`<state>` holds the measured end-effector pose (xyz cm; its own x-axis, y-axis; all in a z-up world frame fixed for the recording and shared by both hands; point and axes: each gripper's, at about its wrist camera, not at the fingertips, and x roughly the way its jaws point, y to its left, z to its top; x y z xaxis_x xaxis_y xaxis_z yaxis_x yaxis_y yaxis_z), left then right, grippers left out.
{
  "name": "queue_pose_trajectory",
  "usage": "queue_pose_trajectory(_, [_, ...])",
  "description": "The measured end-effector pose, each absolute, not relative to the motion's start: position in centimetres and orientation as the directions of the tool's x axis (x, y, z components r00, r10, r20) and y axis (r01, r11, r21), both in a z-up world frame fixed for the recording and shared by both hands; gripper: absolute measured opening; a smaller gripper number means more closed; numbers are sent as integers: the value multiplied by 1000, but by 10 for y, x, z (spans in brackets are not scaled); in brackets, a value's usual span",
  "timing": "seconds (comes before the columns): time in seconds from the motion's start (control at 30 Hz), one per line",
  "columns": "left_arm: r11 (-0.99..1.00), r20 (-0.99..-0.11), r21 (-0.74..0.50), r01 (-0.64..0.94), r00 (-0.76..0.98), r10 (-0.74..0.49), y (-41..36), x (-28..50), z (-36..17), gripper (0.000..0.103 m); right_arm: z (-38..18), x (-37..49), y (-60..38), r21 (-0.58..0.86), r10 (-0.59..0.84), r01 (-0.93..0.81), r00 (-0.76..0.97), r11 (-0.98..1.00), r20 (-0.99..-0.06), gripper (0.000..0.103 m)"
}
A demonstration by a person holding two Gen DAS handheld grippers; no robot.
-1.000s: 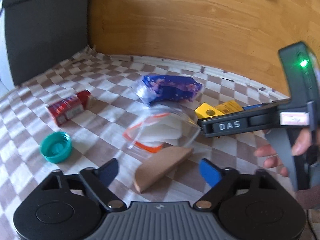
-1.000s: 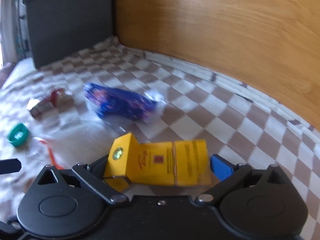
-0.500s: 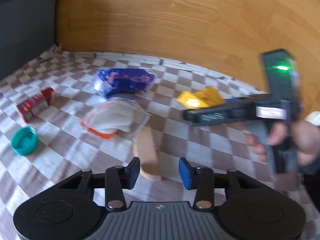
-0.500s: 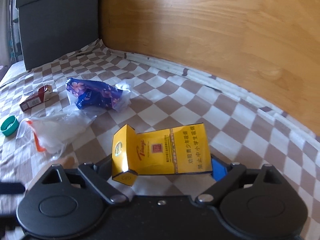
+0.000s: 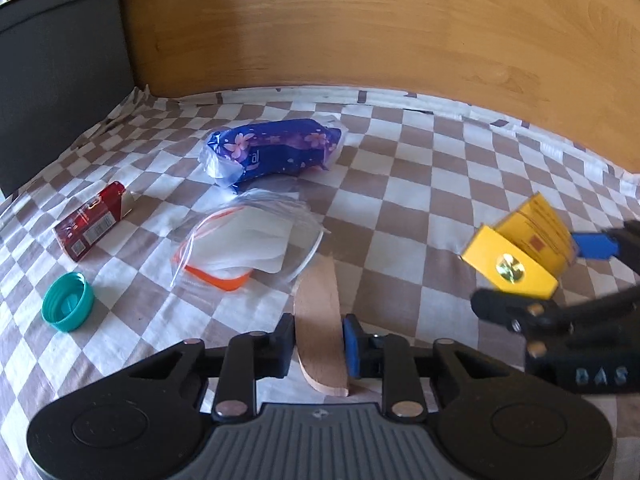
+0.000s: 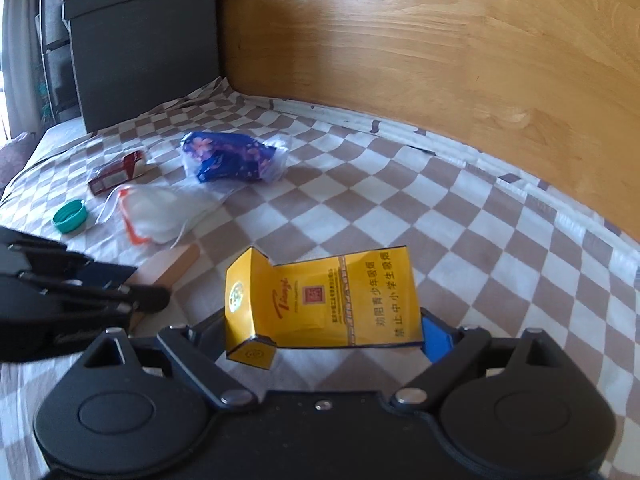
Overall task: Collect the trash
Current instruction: 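Grasp the wooden stick with the left tool, then carry the held stick and cigarette pack over the yellow wastebasket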
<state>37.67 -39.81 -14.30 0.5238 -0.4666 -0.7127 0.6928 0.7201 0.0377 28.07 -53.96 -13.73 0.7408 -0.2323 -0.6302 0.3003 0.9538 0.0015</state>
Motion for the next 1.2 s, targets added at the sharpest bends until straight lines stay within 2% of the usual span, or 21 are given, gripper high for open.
queue_pose_trajectory(0.47, [764,-683,-28,645,545,-486,-349,323,-130,26,-132,241,-521,28,-235,328,733,944,-639,94])
queue_pose_trajectory(1.2, [850,-632,-66,523,637,-441,-255,269,-89,26,-89,192,-459,-27,-277,325,759,945,-589,94])
